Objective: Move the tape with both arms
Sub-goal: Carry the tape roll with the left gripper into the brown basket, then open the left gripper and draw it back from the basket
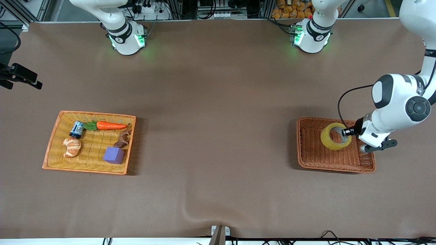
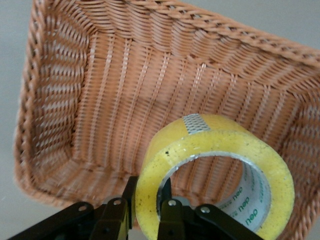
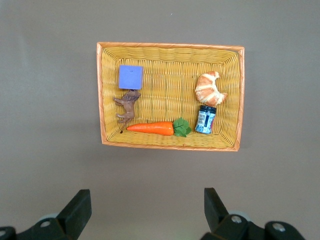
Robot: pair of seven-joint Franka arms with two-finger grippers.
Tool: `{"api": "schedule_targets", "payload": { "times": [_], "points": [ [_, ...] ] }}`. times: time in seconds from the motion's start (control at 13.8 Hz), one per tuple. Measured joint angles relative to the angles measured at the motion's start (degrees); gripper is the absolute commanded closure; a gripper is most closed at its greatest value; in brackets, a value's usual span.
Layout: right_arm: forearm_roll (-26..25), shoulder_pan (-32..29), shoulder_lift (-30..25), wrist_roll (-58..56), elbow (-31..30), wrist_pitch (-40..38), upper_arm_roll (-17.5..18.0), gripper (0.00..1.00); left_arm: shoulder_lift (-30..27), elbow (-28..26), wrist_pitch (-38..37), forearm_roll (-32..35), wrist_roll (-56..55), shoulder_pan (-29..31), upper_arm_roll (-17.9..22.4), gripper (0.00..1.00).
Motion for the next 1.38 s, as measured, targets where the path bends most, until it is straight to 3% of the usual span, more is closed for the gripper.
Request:
{"api": "schedule_targets", "payload": {
  "times": [0.07,0.22,0.36,0.44,0.87,1.24,1.38],
  "points": [
    [-0.06,0.00,0.01,0.00,0.00,0.00,0.00,0.00,1.62,0.12,1.69,0.00,0.07,0.25,0.01,0.77],
    [-0.09,0.00,0.03,0.00,0.00,0.00,0.00,0.00,4.50,1.11,3.45,0.55,0.31,0.37,0.02,0.72],
    [-0.10,0.00,0.03,0.00,0.00,0.00,-0.01,0.00,6.03,2.39,3.66,2.44,0.59,0.34,-0.01,0.28],
    [-0.10,0.00,0.03,0.00,0.00,0.00,-0.01,0.00,6.57,3.07,3.66,4.02,0.59,0.34,-0.01,0.00],
    [-0.27,0.00,0.05,0.00,0.02,0.01,-0.02,0.00,7.61,9.42,1.35,6.85,0.66,0.17,-0.44,0.00],
    [-0.31,0.01,0.17,0.00,0.05,0.03,0.03,0.00,4.02,21.79,-14.15,7.59,0.76,0.18,-4.30,0.00],
    [-0.32,0.01,0.23,0.00,0.06,0.06,0.03,0.00,1.01,24.17,-17.99,7.60,0.76,0.14,-5.78,0.00]
  ]
}}
